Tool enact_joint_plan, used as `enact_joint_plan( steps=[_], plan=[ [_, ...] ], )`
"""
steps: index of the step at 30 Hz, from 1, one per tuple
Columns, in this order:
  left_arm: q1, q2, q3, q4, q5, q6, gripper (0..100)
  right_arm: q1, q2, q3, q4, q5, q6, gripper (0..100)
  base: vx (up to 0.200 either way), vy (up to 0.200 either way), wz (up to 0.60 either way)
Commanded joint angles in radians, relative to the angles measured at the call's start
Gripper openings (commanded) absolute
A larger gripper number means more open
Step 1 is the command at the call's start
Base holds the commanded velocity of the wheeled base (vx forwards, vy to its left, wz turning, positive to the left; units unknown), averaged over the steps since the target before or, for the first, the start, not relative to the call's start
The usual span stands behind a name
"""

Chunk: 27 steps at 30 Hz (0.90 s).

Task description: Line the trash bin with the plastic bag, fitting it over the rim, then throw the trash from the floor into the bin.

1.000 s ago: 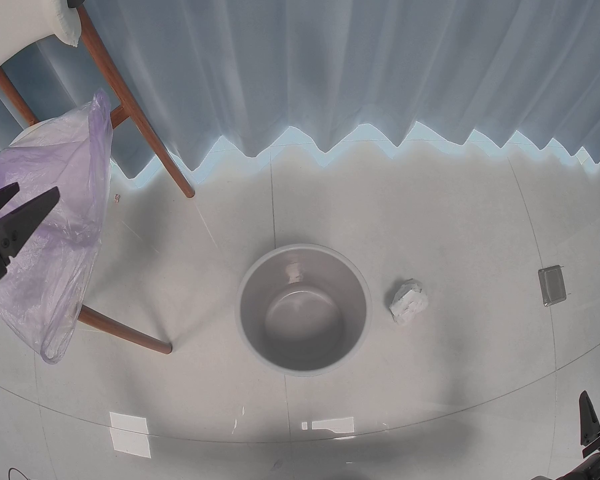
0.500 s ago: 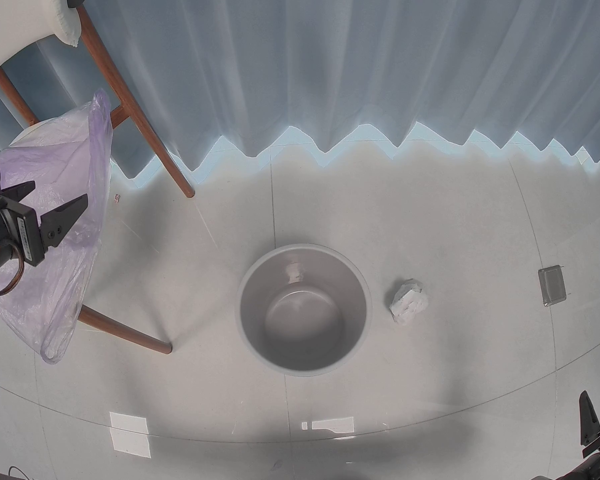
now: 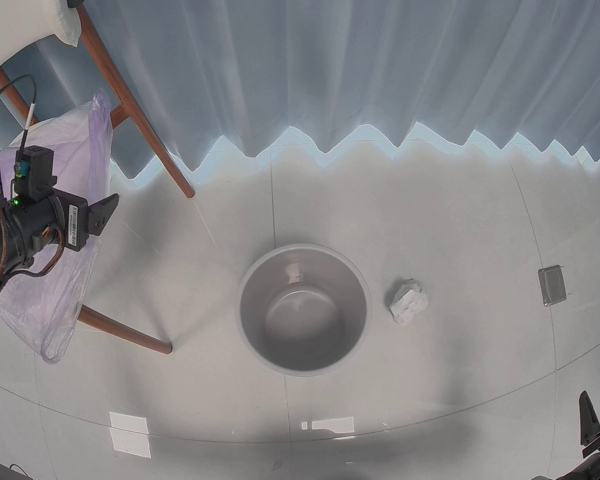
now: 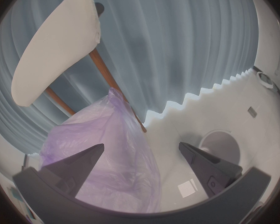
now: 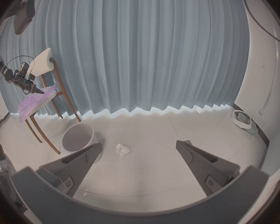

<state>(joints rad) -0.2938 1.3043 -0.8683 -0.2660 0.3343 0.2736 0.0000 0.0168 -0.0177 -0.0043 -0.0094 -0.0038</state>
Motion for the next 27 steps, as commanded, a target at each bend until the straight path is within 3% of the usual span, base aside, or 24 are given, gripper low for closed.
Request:
enact_joint_plan(
  steps=[1,13,27],
  plan=[
    [-0.007,0.079,-0.038,0.001,0.045,0.019,100,0.0,-0.017,0.018,0.0,0.0,-0.001,100,0.0,0.0,0.0],
    [0.01,0.147,-0.037,-0.004,0.077,0.157,100,0.0,-0.017,0.018,0.0,0.0,-0.002,100,0.0,0.0,0.0],
    [0.035,0.194,-0.034,-0.006,0.138,0.179,100,0.0,-0.017,0.018,0.0,0.0,-0.001,100,0.0,0.0,0.0]
  ],
)
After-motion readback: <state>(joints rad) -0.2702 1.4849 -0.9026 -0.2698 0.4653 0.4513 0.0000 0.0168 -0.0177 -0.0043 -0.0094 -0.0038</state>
